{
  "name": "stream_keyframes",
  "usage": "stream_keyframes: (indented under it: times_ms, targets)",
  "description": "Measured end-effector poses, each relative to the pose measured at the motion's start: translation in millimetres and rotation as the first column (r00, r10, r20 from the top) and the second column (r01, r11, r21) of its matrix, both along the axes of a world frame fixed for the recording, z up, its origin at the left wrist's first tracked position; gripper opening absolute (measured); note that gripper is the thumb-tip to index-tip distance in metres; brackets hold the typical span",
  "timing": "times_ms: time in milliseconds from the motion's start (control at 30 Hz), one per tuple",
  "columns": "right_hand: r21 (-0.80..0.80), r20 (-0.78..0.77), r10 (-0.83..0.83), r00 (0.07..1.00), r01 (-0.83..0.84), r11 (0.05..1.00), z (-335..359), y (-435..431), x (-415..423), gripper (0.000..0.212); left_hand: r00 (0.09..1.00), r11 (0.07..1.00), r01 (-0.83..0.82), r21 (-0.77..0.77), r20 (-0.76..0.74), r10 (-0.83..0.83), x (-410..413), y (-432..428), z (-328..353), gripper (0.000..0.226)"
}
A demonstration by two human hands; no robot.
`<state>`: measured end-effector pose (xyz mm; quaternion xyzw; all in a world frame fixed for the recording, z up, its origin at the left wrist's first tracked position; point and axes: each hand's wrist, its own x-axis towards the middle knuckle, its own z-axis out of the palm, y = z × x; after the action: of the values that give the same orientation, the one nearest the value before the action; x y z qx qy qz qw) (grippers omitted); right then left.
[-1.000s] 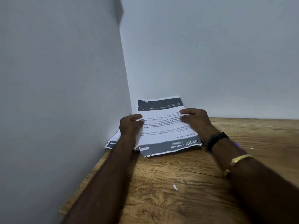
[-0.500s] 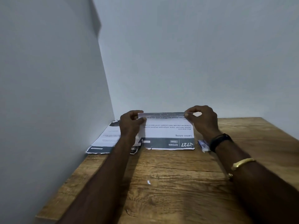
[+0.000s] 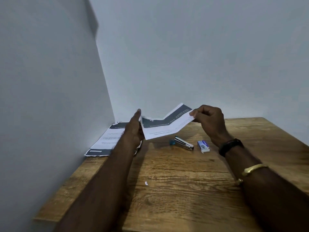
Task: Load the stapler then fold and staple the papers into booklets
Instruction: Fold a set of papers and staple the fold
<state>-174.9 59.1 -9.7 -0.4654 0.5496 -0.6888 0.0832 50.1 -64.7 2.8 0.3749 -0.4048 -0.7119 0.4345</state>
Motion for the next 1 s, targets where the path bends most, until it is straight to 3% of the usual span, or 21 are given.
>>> stream_keyframes:
  times_ms: [100, 167, 233, 367, 433, 500, 600, 667, 733, 833, 900, 1000]
  targets:
    - [0.079, 0.012, 0.021, 1.0, -0.022, 0.997, -7.0, -1.5, -4.7, 0.012, 0.994, 0.996, -0.082, -0.047, 0.068, 0.085, -3.6, -1.6, -6.4, 0.003]
    - [0.159, 0.012, 0.018, 1.0, -0.019, 0.987, -11.4, -2.7, -6.1, 0.009, 0.982, 0.985, -0.151, -0.077, 0.1, 0.159, -6.8, -7.6, -13.6, 0.009]
    - [0.263, -0.087, -0.027, 0.996, 0.049, 0.964, -16.0, -3.7, -3.8, 0.011, 0.959, 0.959, -0.239, -0.152, 0.121, 0.258, -8.1, -14.5, -18.2, 0.006]
    - [0.425, -0.311, -0.085, 0.947, 0.219, 0.878, -16.4, -1.3, 4.9, 0.017, 0.865, 0.868, -0.426, -0.256, 0.167, 0.473, -5.8, -23.5, -26.3, 0.037]
    - [0.552, -0.333, 0.008, 0.943, 0.189, 0.812, -12.3, 0.6, 8.4, 0.018, 0.814, 0.822, -0.479, -0.309, 0.193, 0.547, -4.7, -25.8, -29.5, 0.034]
    - [0.704, -0.357, 0.162, 0.92, 0.152, 0.693, -8.8, 2.4, 14.4, 0.035, 0.797, 0.799, -0.506, -0.325, 0.179, 0.577, -4.8, -24.0, -30.2, 0.026]
    - [0.779, -0.481, 0.292, 0.827, 0.25, 0.575, -7.8, -0.8, 21.3, 0.043, 0.792, 0.793, -0.538, -0.288, 0.15, 0.592, -6.3, -19.8, -31.6, 0.029]
    - [0.768, -0.508, 0.296, 0.809, 0.27, 0.581, -7.7, -3.7, 21.9, 0.032, 0.797, 0.796, -0.541, -0.272, 0.137, 0.588, -6.8, -19.2, -33.8, 0.031]
    - [0.746, -0.516, 0.283, 0.809, 0.262, 0.613, -8.1, -4.9, 20.9, 0.023, 0.827, 0.827, -0.498, -0.26, 0.144, 0.543, -8.6, -18.9, -34.6, 0.01]
    - [0.678, -0.497, 0.199, 0.845, 0.235, 0.696, -9.2, -4.4, 17.1, 0.02, 0.863, 0.872, -0.443, -0.21, 0.162, 0.478, -11.7, -14.6, -34.2, 0.014]
    - [0.624, -0.392, 0.146, 0.908, 0.146, 0.768, -8.4, -4.4, 14.3, 0.018, 0.891, 0.898, -0.392, -0.202, 0.159, 0.425, -14.5, -13.6, -35.4, 0.004]
    - [0.518, -0.183, 0.151, 0.971, -0.035, 0.855, -8.1, -2.9, 12.8, 0.015, 0.913, 0.909, -0.34, -0.242, 0.148, 0.381, -18.7, -17.2, -41.7, 0.025]
